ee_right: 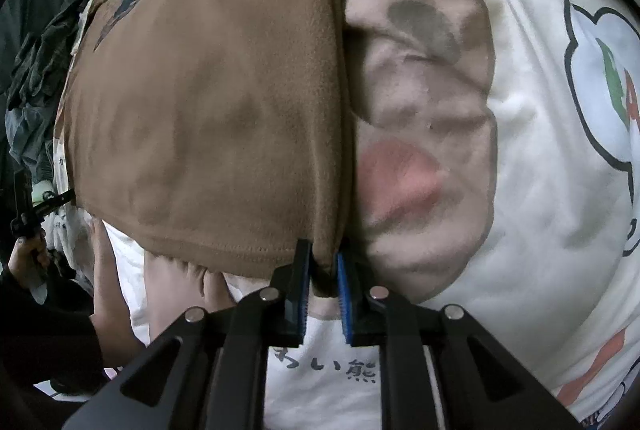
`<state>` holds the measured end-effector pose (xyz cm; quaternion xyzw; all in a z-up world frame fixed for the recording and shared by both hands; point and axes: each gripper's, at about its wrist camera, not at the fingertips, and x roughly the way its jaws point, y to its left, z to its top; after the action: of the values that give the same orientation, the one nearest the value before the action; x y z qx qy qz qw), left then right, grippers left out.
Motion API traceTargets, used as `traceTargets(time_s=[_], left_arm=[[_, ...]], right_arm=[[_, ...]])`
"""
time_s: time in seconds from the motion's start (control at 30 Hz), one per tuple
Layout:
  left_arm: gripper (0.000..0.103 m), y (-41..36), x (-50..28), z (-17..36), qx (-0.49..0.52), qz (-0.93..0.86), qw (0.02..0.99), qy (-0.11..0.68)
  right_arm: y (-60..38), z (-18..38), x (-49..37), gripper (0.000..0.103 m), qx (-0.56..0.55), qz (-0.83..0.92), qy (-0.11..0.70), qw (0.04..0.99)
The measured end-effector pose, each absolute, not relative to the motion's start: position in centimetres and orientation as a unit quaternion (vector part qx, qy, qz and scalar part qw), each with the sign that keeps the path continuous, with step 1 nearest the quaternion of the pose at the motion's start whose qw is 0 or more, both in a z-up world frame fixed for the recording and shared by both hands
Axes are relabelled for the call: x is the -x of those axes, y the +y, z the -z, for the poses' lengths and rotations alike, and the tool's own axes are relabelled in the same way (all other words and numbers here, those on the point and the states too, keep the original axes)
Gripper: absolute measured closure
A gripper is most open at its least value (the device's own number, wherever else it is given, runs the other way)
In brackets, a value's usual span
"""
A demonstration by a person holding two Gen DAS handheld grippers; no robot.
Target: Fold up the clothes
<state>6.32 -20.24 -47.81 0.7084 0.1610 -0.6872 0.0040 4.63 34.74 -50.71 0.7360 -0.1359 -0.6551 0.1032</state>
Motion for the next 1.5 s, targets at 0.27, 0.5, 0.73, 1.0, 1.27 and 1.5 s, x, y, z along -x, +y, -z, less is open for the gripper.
traceTargets(time_s=[0.27,0.5,0.73,1.0,1.27,1.5], left_arm=[[0.098,-21.1,-6.3,47.7,-0.705,0.687,0.001,0.175],[0.099,-21.7,-6.2,44.8,-0.694,0.696,0.004,0.187],[0.099,-22.0,-6.3,40.5,-0.675,0.712,-0.002,0.19],[0.099,-21.0,-5.4,38.0,-0.662,0.725,-0.011,0.192],[0.099,-20.5,-5.0,35.6,-0.657,0.731,-0.026,0.182],[0.099,-20.3,-5.7,33.5,-0.649,0.737,-0.026,0.188]], right_arm=[[35.4,50.8,-4.3,0.094,-0.742,0.645,-0.159,0.095],[35.1,48.6,-4.3,0.096,-0.745,0.643,-0.146,0.098],[37.1,43.7,-4.1,0.097,-0.734,0.649,-0.178,0.095],[36.3,38.5,-5.2,0.097,-0.715,0.671,-0.162,0.106],[37.7,35.7,-6.3,0.097,-0.692,0.683,-0.205,0.111],[37.4,33.5,-6.9,0.097,-0.685,0.693,-0.195,0.111]])
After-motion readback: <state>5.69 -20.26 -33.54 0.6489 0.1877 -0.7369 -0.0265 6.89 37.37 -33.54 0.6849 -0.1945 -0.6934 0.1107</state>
